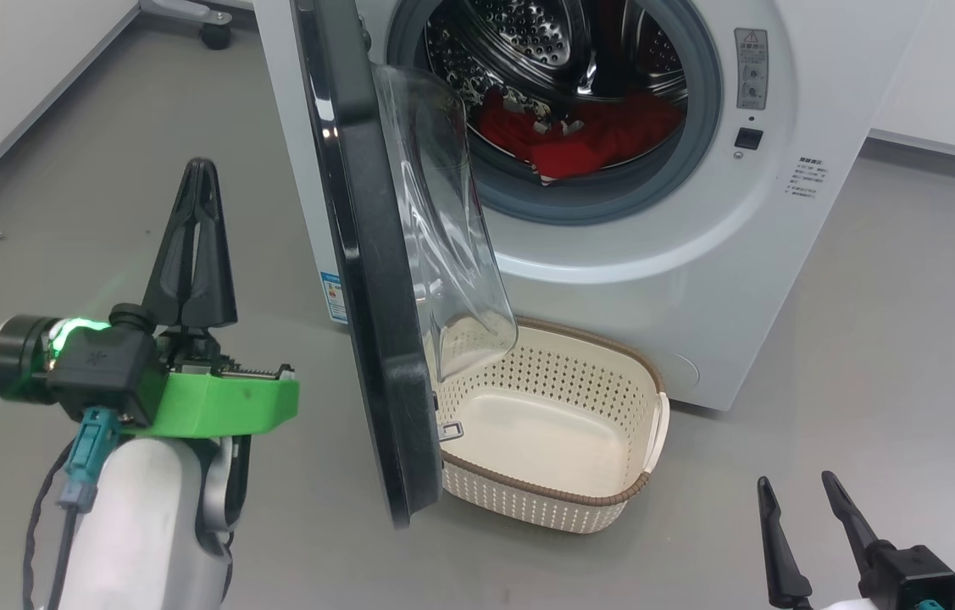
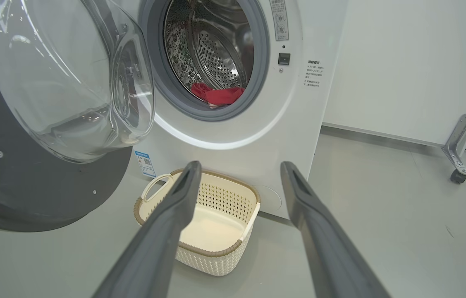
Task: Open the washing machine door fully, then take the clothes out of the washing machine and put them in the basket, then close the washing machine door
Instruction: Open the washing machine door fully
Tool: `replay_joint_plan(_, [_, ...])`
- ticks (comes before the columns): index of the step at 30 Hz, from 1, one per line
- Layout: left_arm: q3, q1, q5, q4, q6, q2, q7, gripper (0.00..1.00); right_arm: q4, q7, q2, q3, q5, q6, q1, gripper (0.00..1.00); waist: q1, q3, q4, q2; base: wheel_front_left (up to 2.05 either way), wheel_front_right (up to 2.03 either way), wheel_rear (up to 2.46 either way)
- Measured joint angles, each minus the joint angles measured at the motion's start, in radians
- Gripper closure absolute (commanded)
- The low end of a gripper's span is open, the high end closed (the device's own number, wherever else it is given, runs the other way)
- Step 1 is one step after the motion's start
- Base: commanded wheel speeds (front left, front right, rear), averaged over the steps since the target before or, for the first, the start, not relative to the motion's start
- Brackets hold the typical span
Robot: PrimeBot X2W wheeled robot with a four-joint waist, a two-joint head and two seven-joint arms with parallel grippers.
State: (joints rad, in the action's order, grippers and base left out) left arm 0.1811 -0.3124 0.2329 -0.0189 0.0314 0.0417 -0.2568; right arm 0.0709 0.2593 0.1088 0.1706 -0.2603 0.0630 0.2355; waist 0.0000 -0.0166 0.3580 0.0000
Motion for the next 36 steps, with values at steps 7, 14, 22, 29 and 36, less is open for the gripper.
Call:
replay_joint_plan(7, [0.152,-0.024,-0.008,0.110,-0.037,0.000,-0.001,1.00,0.005,0.000,-0.013,-0.004,0.003,-0.009,0.000,0.00,0.0000,-0.012,-0.006,0.0000,0.00,0.00,0.00])
replay_joint_plan(14, [0.333,0.031,0.063,0.126,-0.081,0.000,0.027,1.00,0.011,0.000,-0.017,-0.007,0.009,-0.018,0.000,0.00,0.0000,-0.016,-0.015,0.0000,0.00,0.00,0.00])
replay_joint_plan(22, [0.479,0.136,0.110,0.074,-0.099,0.005,0.122,1.00,0.014,0.000,-0.022,-0.012,0.017,-0.021,0.001,0.00,0.0000,-0.014,-0.026,0.0000,0.00,0.00,0.00])
replay_joint_plan(29, [0.507,0.196,0.110,-0.007,-0.096,0.007,0.178,1.00,0.015,0.000,-0.024,-0.021,0.019,-0.031,0.001,0.00,0.0000,-0.008,-0.031,0.0000,0.00,0.00,0.00])
replay_joint_plan(36, [0.484,0.214,0.109,-0.082,-0.060,0.008,0.186,1.00,0.016,0.000,-0.030,-0.028,0.024,-0.036,0.001,0.00,0.0000,-0.001,-0.034,0.0000,0.00,0.00,0.00])
